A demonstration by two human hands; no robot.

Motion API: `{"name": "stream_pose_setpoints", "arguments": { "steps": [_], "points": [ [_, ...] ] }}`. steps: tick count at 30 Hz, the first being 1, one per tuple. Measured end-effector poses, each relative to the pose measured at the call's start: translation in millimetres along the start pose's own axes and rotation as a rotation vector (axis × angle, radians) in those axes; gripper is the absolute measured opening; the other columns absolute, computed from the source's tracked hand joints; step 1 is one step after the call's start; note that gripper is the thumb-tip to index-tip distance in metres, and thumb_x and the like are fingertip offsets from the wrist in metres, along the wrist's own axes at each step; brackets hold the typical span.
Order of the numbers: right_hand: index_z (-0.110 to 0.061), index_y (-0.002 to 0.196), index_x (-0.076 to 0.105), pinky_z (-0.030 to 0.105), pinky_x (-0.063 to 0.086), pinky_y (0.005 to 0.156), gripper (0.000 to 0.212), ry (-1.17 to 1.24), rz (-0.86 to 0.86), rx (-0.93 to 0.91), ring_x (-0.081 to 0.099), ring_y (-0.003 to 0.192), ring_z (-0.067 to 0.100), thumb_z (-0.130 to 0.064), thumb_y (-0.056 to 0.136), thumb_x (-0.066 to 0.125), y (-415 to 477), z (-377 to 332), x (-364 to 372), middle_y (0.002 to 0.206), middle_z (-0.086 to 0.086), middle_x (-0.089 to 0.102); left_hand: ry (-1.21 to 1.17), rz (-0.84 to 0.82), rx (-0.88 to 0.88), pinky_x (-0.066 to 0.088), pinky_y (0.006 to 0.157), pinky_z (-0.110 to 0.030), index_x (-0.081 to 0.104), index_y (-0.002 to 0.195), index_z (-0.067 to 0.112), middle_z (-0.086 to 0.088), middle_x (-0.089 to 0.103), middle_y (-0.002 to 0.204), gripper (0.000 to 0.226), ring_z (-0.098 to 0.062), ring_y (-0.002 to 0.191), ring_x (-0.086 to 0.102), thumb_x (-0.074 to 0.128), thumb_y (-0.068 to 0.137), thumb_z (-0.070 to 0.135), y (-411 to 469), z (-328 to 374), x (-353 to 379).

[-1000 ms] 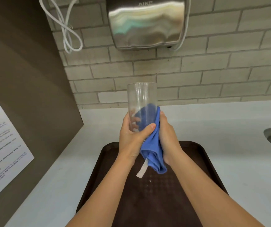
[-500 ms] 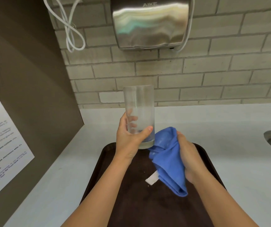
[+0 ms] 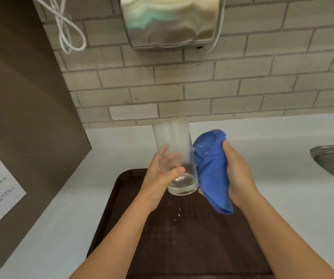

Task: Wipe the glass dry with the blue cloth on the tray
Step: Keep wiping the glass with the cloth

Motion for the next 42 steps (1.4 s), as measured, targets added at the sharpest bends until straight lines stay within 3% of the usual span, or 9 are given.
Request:
{"name": "stream_pose_setpoints", "arguments": {
  "steps": [6,11,17,21,26,29,32,37,42],
  "points": [
    [-0.054,0.119,0.04,0.004,0.038,0.093,0.037,-0.204,-0.122,-0.354,0.043,0.117,-0.015,-0.052,0.083,0.037,-12,-19,44,0.134,-0.023,0.045,-0.16,-0.024,-0.017,0.052,0.083,-0.041,0.042,0.123,0.03,-0.01,0.063,0.107,0.059,-0.021,0.085,0.066,0.062,0.067,0.026,0,12,12],
    [-0.026,0.112,0.055,0.045,0.035,0.108,0.034,-0.199,-0.105,-0.287,0.051,0.119,0.018,-0.043,0.091,0.034,23,-48,56,0.127,0.005,0.057,-0.138,-0.082,-0.035,0.055,0.081,-0.038,0.04,0.131,0.027,-0.002,0.072,0.095,0.081,-0.019,0.084,0.068,0.068,0.056,0.037,6,18,10],
    [-0.011,0.103,0.064,0.021,0.056,0.062,0.049,-0.103,-0.092,0.008,0.068,0.074,0.014,-0.049,0.091,0.036,35,-12,53,0.089,0.008,0.07,-0.098,-0.109,-0.055,0.056,0.066,-0.03,0.042,0.132,0.018,-0.005,0.064,0.097,0.08,-0.015,0.076,0.065,0.066,0.059,0.037,16,20,-1],
    [-0.008,0.105,0.061,0.032,0.053,0.074,0.049,-0.124,-0.007,0.118,0.065,0.087,0.027,-0.044,0.094,0.03,34,8,43,0.096,0.015,0.067,-0.02,-0.05,-0.134,0.056,0.067,-0.029,0.04,0.129,0.024,-0.01,0.065,0.102,0.068,-0.015,0.075,0.066,0.068,0.068,0.029,15,3,-3],
    [-0.022,0.069,0.051,0.014,0.041,0.059,0.038,-0.392,0.049,-0.108,0.053,0.073,0.013,-0.037,0.095,0.028,24,2,37,0.069,-0.003,0.053,-0.003,0.054,-0.185,0.047,0.095,-0.049,0.038,0.123,0.028,-0.013,0.063,0.115,0.05,-0.026,0.094,0.063,0.064,0.08,0.03,24,-2,-7],
    [-0.038,0.108,0.054,-0.006,0.034,0.077,0.028,-0.413,-0.029,-0.306,0.053,0.098,-0.013,-0.038,0.094,0.03,0,-1,48,0.106,-0.024,0.057,0.012,0.064,-0.137,0.044,0.098,-0.053,0.044,0.127,0.02,-0.008,0.068,0.102,0.067,-0.028,0.095,0.064,0.065,0.067,0.039,27,8,-7],
    [-0.023,0.14,0.027,0.003,0.017,0.104,0.047,-0.517,-0.06,-0.472,0.022,0.134,-0.003,-0.035,0.094,0.03,-2,-18,58,0.149,-0.007,0.03,-0.079,-0.028,-0.135,0.056,0.075,-0.037,0.047,0.125,0.017,-0.003,0.07,0.092,0.067,-0.017,0.081,0.068,0.065,0.063,0.036,26,11,-1],
    [-0.019,0.139,0.029,-0.007,0.014,0.092,0.044,-0.623,0.001,-0.62,0.02,0.137,0.005,-0.024,0.096,0.034,24,-73,67,0.152,0.003,0.026,-0.277,-0.16,-0.102,0.057,0.066,-0.038,0.057,0.112,0.021,-0.008,0.071,0.088,0.051,-0.022,0.077,0.07,0.065,0.064,0.038,25,18,13],
    [-0.035,0.136,0.023,-0.009,0.015,0.092,0.045,-0.748,-0.144,-0.714,0.012,0.121,-0.025,-0.034,0.093,0.034,-20,-37,79,0.149,-0.014,0.017,-0.342,-0.098,-0.074,0.055,0.052,-0.024,0.077,0.073,0.024,0.002,0.076,0.069,0.033,-0.01,0.065,0.071,0.059,0.059,0.048,34,30,-9]
  ]
}}
Point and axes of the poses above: each hand's wrist, its own y-axis towards the middle knuckle, its own x-axis out of the palm, z = x × y, the point moved 6 cm from there along y, towards the middle knuckle
